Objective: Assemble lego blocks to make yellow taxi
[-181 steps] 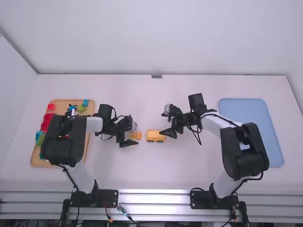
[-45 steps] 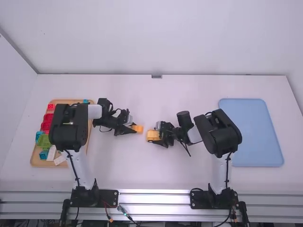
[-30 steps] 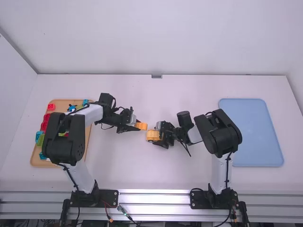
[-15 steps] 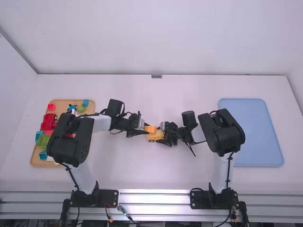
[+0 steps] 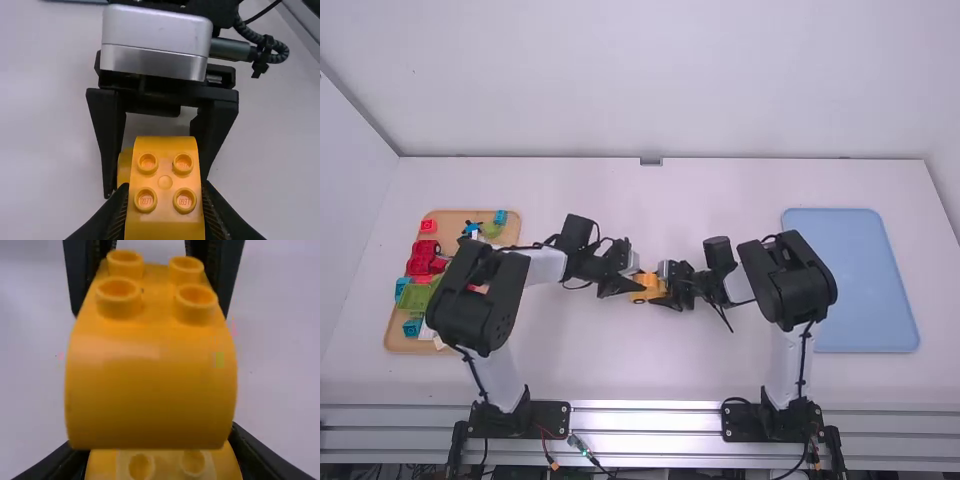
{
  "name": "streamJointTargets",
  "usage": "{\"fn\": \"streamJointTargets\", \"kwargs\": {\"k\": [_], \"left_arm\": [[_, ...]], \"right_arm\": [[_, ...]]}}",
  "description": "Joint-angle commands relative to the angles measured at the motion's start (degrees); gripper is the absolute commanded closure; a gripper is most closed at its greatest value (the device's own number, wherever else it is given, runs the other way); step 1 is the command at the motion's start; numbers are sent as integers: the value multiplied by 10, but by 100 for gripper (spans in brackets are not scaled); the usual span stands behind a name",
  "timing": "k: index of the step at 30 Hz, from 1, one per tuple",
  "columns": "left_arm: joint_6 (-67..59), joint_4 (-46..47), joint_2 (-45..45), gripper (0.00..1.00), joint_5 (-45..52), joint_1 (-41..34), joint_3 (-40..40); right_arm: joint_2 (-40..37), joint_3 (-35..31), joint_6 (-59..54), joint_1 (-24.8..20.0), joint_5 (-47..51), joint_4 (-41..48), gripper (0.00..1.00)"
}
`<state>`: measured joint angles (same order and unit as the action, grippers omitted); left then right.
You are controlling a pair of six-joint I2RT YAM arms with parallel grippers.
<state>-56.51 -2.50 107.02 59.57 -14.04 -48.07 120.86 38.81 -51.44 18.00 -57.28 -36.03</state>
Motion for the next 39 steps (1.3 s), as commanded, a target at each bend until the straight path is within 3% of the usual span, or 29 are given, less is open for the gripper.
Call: {"fn": "streamJointTargets", "kwargs": {"k": [1, 5, 11, 14, 29, 39], "left_arm": [[21, 2, -4, 91, -10, -6, 18], [44, -31, -4, 92, -5, -1, 37], [131, -207, -4, 93, -26, -5, 98], [139, -245, -4, 96, -15, -5, 112], [85, -191, 37, 98, 41, -2, 72], [81, -190, 38, 98, -1, -9, 88]], "right_arm": [[8, -9, 6, 0, 5, 2, 47], [8, -8, 6, 0, 7, 2, 48], [8, -9, 6, 0, 5, 4, 48], [8, -9, 6, 0, 5, 4, 48], [8, -9, 6, 0, 1, 4, 48], [8, -9, 6, 1, 0, 4, 48]]}}
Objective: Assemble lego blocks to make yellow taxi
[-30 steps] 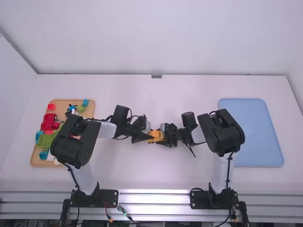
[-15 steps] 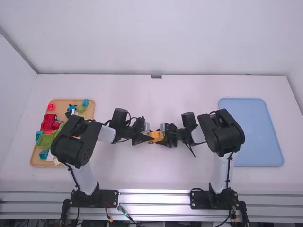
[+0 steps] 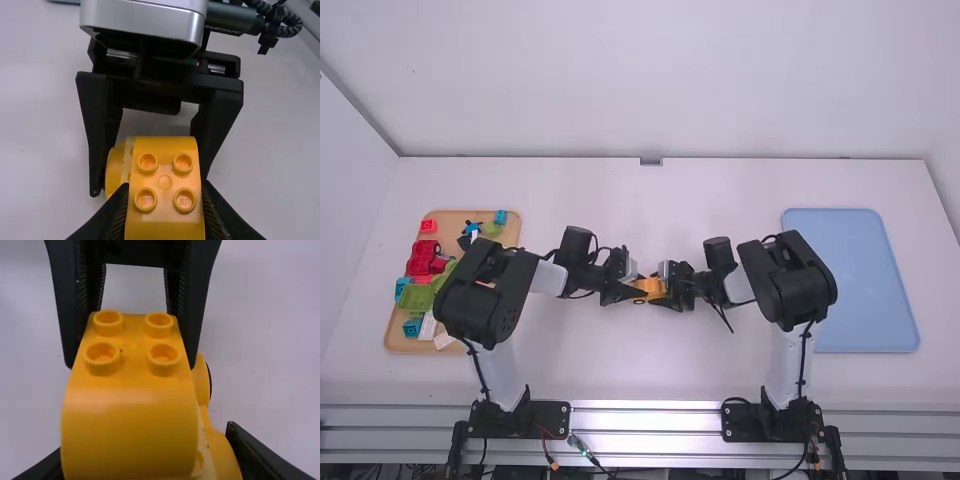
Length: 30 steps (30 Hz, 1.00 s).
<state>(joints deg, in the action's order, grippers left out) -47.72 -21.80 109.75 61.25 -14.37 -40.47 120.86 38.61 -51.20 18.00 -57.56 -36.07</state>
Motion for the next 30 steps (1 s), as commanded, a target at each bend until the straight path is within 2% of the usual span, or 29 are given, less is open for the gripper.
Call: {"fn": "streamJointTargets", "kwargs": {"k": [1, 15, 23, 30], "left_arm": [[-7, 3, 10, 98, -21, -6, 12], [-3, 29, 10, 98, -153, -17, 8], [-1, 38, 10, 98, -153, -17, 2], [-32, 99, 10, 98, -145, -6, -22]], "right_arm": [[8, -7, 3, 1, 2, 5, 48], [8, -7, 3, 0, 1, 5, 48], [8, -7, 4, 0, 2, 5, 48], [8, -8, 4, -1, 2, 6, 48]]}}
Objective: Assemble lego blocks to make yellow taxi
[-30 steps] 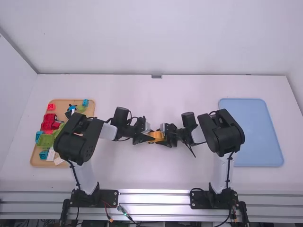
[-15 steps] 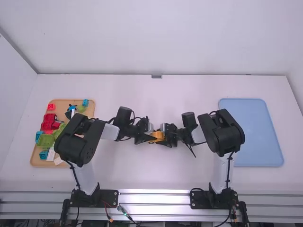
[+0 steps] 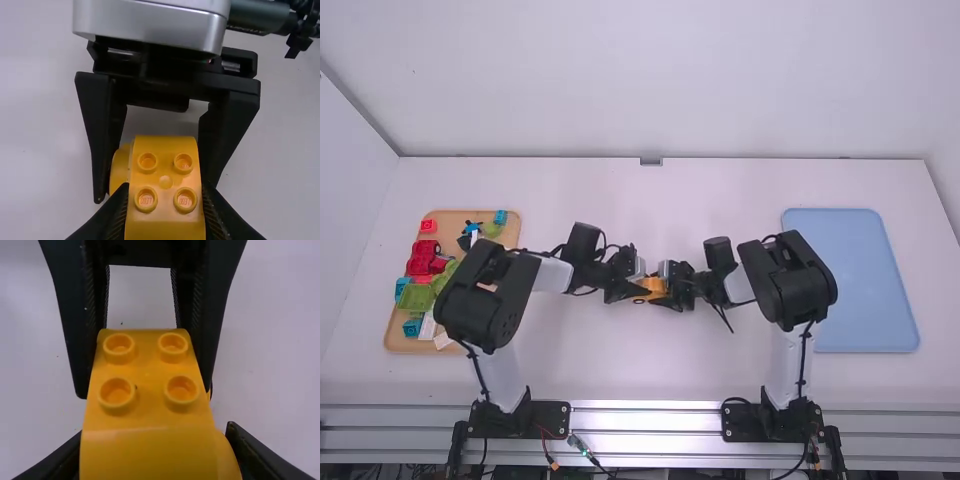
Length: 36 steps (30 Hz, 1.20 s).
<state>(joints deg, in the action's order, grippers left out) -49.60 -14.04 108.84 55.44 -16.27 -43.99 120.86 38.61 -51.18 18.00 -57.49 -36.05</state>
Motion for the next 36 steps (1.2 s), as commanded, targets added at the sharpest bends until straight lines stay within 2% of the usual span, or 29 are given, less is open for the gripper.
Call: {"fn": "streamJointTargets", "kwargs": {"k": [1, 6, 9, 12, 19, 24, 29, 36], "left_arm": [[-15, 31, 19, 98, -78, 20, 8], [-18, 48, 19, 98, -62, 40, 6], [-64, 42, 19, 98, -2, 41, 18], [-57, 22, 20, 98, 27, 31, 23], [-36, 1, 20, 98, -13, 3, 24], [-31, -9, 20, 98, 5, 2, 24], [60, -74, 16, 98, 26, 10, 21], [63, -21, -21, 98, 24, 12, 2]], "right_arm": [[8, -8, 3, 0, 1, 7, 48], [8, -8, 3, -1, 1, 7, 48], [8, -8, 4, 2, 1, 5, 48], [8, -8, 3, -1, 1, 4, 48], [8, -7, 3, 0, 0, 5, 48], [8, -7, 3, 0, -1, 5, 48], [8, -7, 3, 0, 5, 7, 48], [8, -7, 3, 0, 5, 7, 49]]}}
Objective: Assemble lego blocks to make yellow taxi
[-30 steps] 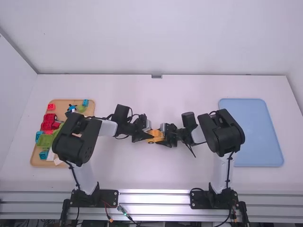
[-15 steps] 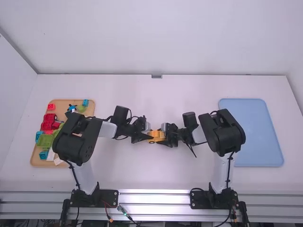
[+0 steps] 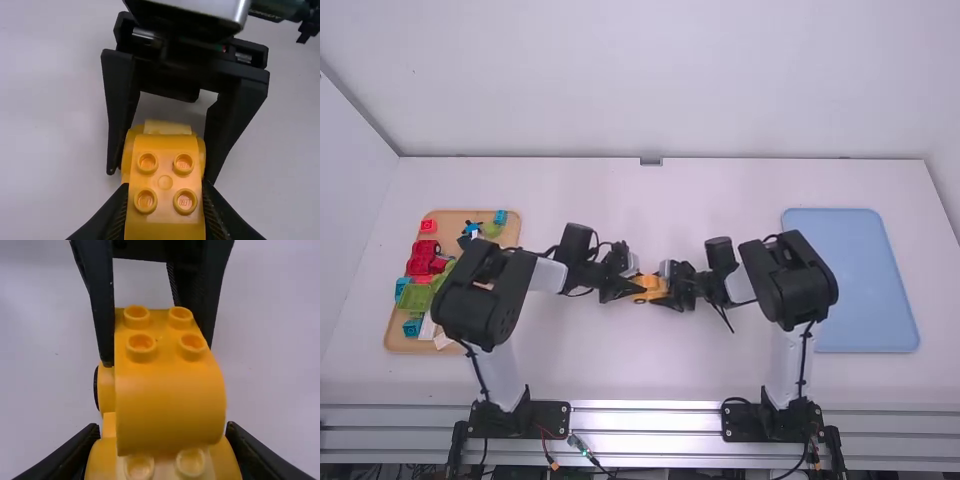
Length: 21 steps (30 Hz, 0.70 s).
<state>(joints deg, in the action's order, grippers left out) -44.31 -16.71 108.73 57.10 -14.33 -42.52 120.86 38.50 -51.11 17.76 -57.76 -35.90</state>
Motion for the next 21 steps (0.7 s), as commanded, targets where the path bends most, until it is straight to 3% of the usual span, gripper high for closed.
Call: {"fn": "streamJointTargets", "kwargs": {"k": [1, 13, 21], "left_arm": [[8, 15, -20, 98, 6, -6, -16], [-42, 26, -19, 98, -25, -22, 13], [-33, -16, 25, 98, -23, -22, 20]], "right_arm": [[8, -6, 3, 3, 8, 5, 49], [8, -6, 3, 3, 7, 5, 50], [8, -6, 3, 3, 6, 5, 51]]}}
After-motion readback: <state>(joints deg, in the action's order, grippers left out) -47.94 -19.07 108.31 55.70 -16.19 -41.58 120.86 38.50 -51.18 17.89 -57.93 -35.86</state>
